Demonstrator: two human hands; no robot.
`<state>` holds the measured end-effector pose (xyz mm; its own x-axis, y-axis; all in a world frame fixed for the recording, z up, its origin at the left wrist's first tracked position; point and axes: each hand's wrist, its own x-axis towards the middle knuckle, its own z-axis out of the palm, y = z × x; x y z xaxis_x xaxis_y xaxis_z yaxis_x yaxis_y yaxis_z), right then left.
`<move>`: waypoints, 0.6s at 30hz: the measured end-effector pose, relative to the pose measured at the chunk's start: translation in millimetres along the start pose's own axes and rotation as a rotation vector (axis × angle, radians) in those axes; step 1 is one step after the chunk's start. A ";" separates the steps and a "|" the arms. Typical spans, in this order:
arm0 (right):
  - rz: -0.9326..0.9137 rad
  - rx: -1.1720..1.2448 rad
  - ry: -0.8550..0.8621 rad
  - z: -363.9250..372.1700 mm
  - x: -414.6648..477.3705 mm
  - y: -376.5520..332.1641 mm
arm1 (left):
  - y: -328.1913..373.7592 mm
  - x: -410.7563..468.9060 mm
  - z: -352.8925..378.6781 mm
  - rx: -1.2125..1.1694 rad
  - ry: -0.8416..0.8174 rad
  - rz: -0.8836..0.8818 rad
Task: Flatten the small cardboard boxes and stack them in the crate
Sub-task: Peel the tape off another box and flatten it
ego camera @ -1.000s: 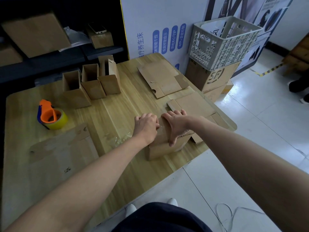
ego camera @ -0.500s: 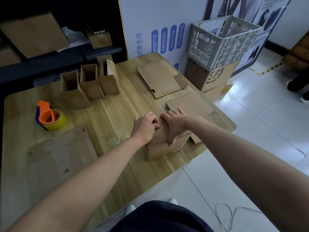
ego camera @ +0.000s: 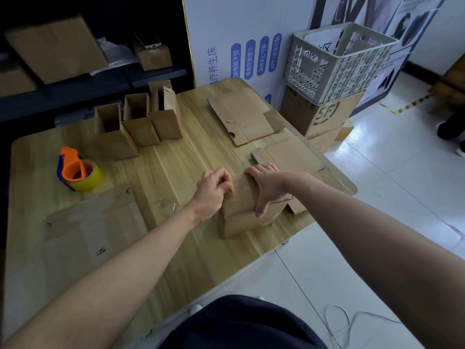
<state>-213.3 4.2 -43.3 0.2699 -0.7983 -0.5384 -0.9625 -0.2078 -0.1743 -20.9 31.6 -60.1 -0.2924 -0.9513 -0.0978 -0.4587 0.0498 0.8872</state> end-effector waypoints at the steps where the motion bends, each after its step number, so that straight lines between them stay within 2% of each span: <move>1: 0.008 -0.003 -0.011 -1.2 0.6 0.1 | -0.6 -1.9 -2.0 -0.063 0.010 0.004; 4: 0.030 -0.012 -0.036 -3.7 0.3 -3.3 | -3.9 -6.4 -12.9 -0.338 0.090 -0.014; 6: 0.042 -0.032 -0.055 -6.8 0.5 -7.8 | -8.2 -8.9 -20.6 -0.438 0.125 -0.067; 11: 0.056 -0.158 -0.057 -10.1 3.9 -30.6 | -16.7 -17.2 -22.1 -0.471 0.166 -0.144; 14: -0.061 -0.129 0.008 -1.2 8.0 -52.6 | -12.2 -16.8 -20.4 -0.538 0.239 -0.137; 18: -0.146 -0.083 0.166 -16.7 5.0 -64.2 | -2.7 -15.5 -28.2 -0.743 0.349 -0.129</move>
<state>-150.7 4.1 -21.1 0.4045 -0.8372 -0.3682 -0.9145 -0.3680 -0.1681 8.6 37.7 -48.2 0.0579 -0.9816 -0.1820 0.2384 -0.1634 0.9573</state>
